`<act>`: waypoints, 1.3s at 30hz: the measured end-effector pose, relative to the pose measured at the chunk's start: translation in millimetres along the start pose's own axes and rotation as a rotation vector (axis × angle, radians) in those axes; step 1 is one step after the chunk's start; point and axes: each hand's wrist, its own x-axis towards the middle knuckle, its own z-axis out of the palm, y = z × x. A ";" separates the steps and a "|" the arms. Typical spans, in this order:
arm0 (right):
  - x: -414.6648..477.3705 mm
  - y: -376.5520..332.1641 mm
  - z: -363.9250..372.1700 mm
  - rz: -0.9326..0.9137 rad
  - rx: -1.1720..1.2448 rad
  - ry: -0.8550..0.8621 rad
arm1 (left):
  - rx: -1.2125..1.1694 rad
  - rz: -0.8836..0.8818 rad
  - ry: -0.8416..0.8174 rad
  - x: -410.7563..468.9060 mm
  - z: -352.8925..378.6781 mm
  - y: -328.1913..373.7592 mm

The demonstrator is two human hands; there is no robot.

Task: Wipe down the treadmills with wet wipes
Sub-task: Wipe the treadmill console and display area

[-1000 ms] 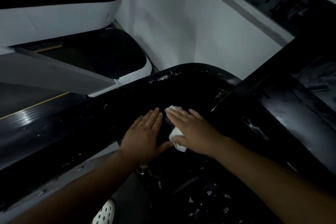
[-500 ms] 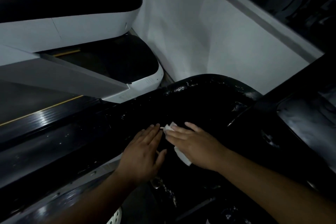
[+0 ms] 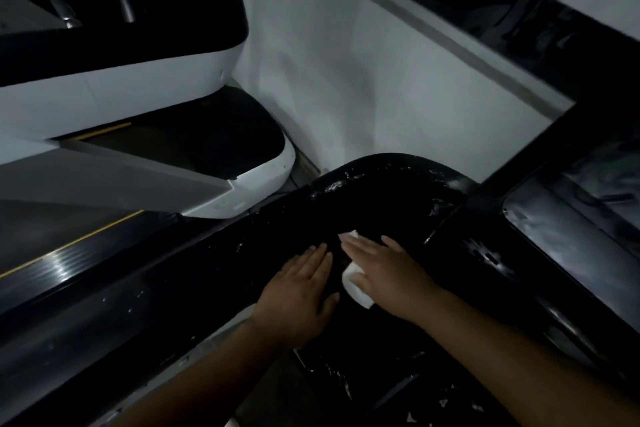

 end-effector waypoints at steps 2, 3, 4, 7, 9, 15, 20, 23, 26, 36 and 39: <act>6.2 -18.9 5.2 0.101 0.027 -0.025 | -0.054 0.037 -0.041 10.3 -1.7 1.9; 5.5 -25.0 8.3 0.118 0.020 -0.028 | -0.061 0.048 -0.051 13.4 -2.1 1.4; 1.6 -26.8 9.8 0.132 0.010 -0.031 | -0.058 0.055 -0.066 15.8 -2.4 -0.2; -15.4 -18.4 6.6 0.225 -0.035 -0.003 | -0.037 0.099 -0.089 18.1 -2.7 -1.8; -17.4 -21.1 7.5 0.390 -0.041 0.007 | -0.023 0.136 -0.127 21.6 -3.5 3.8; -33.3 -40.1 4.9 0.481 0.017 0.042 | 0.036 0.148 -0.236 22.6 -8.9 21.8; -70.1 -46.5 -21.8 0.569 0.139 0.251 | -0.022 0.240 -0.200 7.5 -23.0 44.4; -109.1 -75.7 -15.2 0.583 0.203 0.520 | -0.103 0.335 -0.145 -13.7 -28.3 58.7; -154.4 -102.0 7.2 0.593 0.132 0.802 | -0.171 0.450 -0.080 -42.0 -24.7 68.7; -208.2 -187.3 147.1 0.659 -0.208 0.419 | -0.114 0.614 -0.234 -108.7 -1.4 72.3; -207.0 -163.6 115.8 0.876 -0.181 0.462 | -0.096 0.629 -0.232 -104.1 -2.1 70.6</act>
